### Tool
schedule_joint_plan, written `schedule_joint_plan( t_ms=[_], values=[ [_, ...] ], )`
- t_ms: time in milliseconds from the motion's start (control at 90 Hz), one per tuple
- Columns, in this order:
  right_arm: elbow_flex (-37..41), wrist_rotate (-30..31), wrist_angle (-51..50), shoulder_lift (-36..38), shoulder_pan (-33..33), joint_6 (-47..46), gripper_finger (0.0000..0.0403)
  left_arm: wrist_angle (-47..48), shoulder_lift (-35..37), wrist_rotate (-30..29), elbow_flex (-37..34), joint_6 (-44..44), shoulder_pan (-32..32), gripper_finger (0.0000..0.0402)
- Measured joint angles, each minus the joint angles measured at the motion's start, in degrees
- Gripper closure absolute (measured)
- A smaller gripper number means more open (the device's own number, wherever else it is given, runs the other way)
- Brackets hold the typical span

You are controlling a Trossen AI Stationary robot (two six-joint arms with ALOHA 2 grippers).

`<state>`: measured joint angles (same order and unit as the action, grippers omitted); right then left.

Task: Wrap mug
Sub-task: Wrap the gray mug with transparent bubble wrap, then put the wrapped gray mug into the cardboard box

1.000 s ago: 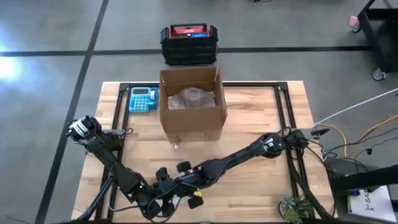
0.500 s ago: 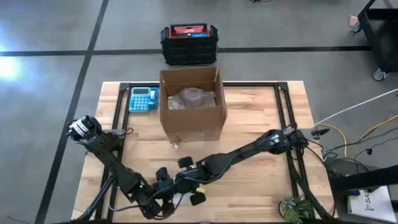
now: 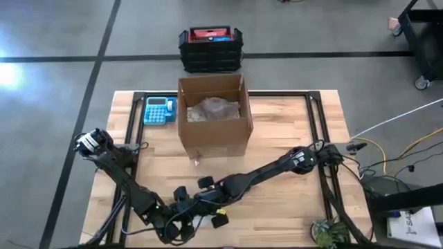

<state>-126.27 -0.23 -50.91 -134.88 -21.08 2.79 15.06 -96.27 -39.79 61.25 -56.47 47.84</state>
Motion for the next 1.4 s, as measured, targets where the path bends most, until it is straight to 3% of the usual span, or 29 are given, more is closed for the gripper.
schedule_joint_plan(
  t_ms=[211, 533, 644, 822, 1033, 1200, 1400],
  values=[
    [-0.86, -0.05, -2.0, 8.53, -0.16, 0.92, 0.0389, -0.06, 0.0, -0.02, 0.0, 0.0, 0.04, 0.0402],
    [-0.74, -0.41, -7.08, 8.38, -0.14, 3.89, 0.0383, -0.28, 0.0, 0.0, 0.0, -0.61, 0.06, 0.0402],
    [-0.62, -0.89, -8.2, 8.01, -0.27, 4.84, 0.0351, -0.28, 0.0, 0.0, 0.0, -0.58, 0.06, 0.0402],
    [-0.38, -5.9, -7.9, 8.21, -1.31, 6.7, 0.0264, -0.28, 0.0, 0.0, 0.0, -0.07, 0.06, 0.0402],
    [0.01, -5.87, -8.36, 5.95, -2.05, 8.87, 0.018, -0.28, 0.0, 0.0, 0.0, 0.19, 0.06, 0.0402],
    [0.02, -5.75, -7.58, 3.94, -2.06, 8.74, 0.0155, -0.28, 0.0, 0.0, 0.0, 0.25, 0.06, 0.0402],
    [0.02, -5.41, -6.52, 1.05, -2.06, 9.09, 0.0161, -0.26, 0.0, -0.02, 0.0, 0.5, 0.06, 0.0402]
  ],
)
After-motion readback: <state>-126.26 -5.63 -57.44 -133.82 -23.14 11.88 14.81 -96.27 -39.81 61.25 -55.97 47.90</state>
